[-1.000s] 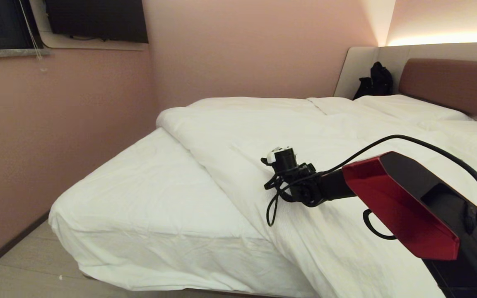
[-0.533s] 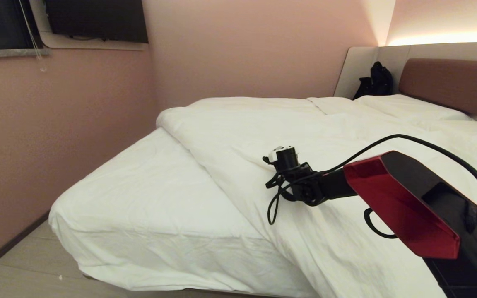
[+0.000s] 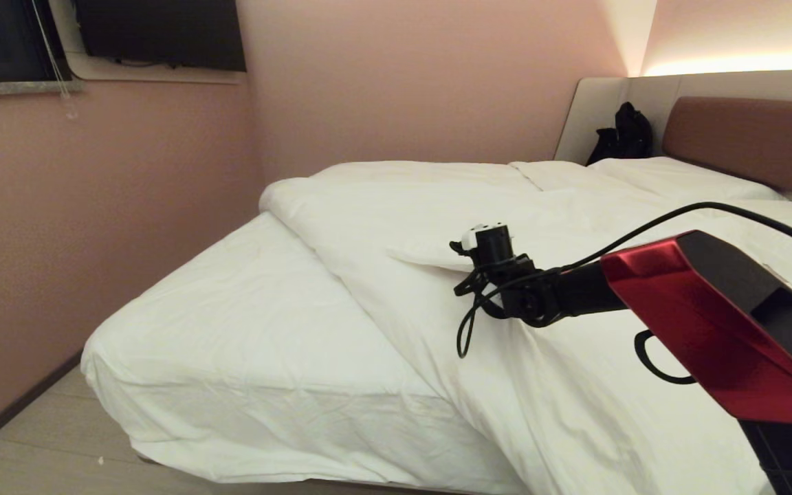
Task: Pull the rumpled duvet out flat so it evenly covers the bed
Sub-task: Flatten the corners of the folded blanket
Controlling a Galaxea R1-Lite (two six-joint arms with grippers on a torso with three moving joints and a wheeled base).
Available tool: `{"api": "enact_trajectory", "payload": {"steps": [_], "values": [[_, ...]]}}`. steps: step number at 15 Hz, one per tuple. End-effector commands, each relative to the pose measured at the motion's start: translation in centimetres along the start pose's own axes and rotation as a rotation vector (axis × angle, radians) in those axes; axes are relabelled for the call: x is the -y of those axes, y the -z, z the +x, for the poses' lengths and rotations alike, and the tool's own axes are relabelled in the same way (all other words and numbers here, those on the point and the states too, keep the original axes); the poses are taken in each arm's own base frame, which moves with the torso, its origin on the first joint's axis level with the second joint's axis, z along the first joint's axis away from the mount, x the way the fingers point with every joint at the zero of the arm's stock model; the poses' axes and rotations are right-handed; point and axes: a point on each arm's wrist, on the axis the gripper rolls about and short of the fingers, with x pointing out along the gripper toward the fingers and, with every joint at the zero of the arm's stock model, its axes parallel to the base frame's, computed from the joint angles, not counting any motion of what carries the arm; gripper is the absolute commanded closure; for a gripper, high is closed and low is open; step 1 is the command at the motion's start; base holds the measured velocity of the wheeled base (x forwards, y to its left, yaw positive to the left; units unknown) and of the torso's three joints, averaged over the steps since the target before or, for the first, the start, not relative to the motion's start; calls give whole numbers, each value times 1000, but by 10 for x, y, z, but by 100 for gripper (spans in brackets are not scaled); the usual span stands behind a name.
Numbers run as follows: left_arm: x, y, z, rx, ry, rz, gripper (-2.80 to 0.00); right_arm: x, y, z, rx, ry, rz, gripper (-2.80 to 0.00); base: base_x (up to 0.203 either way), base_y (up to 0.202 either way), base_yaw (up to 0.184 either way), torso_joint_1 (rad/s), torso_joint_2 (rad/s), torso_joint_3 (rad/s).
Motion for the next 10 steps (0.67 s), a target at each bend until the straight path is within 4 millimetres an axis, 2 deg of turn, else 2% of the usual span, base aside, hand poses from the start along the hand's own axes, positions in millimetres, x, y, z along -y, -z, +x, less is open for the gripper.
{"api": "enact_trajectory", "payload": {"steps": [1, 2, 4, 6, 8, 10], "values": [[0, 0, 0, 0, 0, -1, 0, 24, -8, -11, 12, 22, 25, 0, 0, 0, 0, 0, 0, 0], [0, 0, 0, 0, 0, -1, 0, 36, -9, -18, 10, 28, 31, 0, 0, 0, 0, 0, 0, 0], [0, 0, 0, 0, 0, -1, 0, 74, -6, -46, 6, 44, 44, 0, 0, 0, 0, 0, 0, 0], [0, 0, 0, 0, 0, -1, 0, 105, 10, -68, -24, 59, 43, 0, 0, 0, 0, 0, 0, 0], [0, 0, 0, 0, 0, -1, 0, 147, 23, -98, -25, 95, 78, 0, 0, 0, 0, 0, 0, 0], [0, 0, 0, 0, 0, -1, 0, 185, 44, -127, -34, 139, 109, 0, 0, 0, 0, 0, 0, 0]]}}
